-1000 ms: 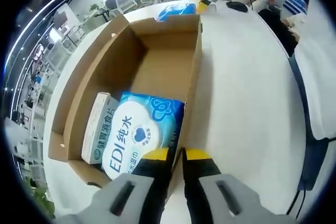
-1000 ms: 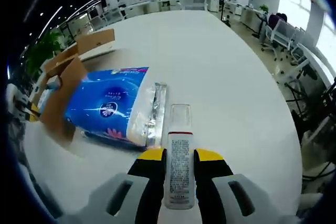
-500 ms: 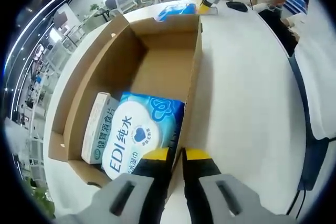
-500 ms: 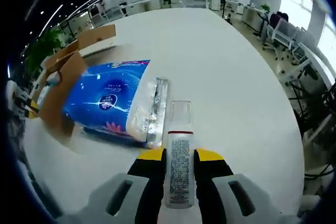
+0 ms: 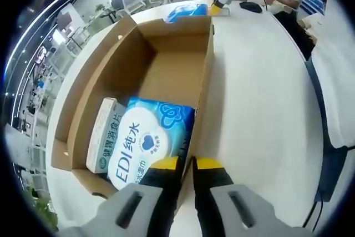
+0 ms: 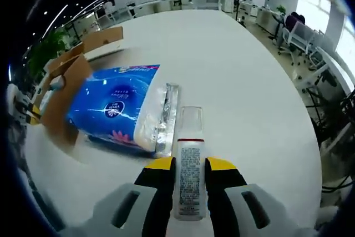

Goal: Operate the shoe box by opening the lid, removing the specified soft item, and placing it in the target area until the item is outside and the box remains undamaged.

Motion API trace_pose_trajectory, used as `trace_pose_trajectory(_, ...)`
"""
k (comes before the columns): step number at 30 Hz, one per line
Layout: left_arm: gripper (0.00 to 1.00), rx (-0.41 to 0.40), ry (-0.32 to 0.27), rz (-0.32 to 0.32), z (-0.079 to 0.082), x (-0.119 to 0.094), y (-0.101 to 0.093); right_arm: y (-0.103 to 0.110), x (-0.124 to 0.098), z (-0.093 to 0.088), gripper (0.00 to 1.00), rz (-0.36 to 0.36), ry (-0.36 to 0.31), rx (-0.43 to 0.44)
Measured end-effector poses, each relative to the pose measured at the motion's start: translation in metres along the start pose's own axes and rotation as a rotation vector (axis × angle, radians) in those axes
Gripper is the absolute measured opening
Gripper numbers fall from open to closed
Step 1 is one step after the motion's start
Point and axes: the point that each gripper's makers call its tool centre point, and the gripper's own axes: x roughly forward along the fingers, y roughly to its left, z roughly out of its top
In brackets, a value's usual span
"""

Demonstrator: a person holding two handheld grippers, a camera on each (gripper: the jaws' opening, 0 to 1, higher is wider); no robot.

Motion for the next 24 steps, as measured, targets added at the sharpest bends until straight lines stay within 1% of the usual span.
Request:
trace_pose_trajectory(6, 0.08, 0.001, 0.000, 0.000, -0.0002, 0.0000, 0.0001, 0.0030, 0.0003, 0.0013, 0.22, 0.003, -0.007, -0.011)
trace_pose_trajectory(13, 0.08, 0.001, -0.001, 0.000, 0.0001, 0.0000, 0.0000, 0.0005, -0.0010, 0.0019, 0.24, -0.003, -0.012, -0.007)
trace_pose_trajectory(17, 0.08, 0.002, -0.001, -0.001, 0.0003, 0.0002, 0.0003, -0.0024, -0.0052, 0.0050, 0.23, -0.014, -0.026, -0.003)
trace_pose_trajectory(20, 0.08, 0.003, -0.001, -0.001, 0.0001, 0.0004, 0.0005, -0.0029, -0.0060, 0.0058, 0.20, -0.012, -0.028, -0.005)
trace_pose_trajectory(24, 0.08, 0.002, -0.002, 0.000, 0.0005, -0.0001, 0.0004, -0.0019, -0.0051, 0.0063, 0.19, -0.004, -0.037, 0.011)
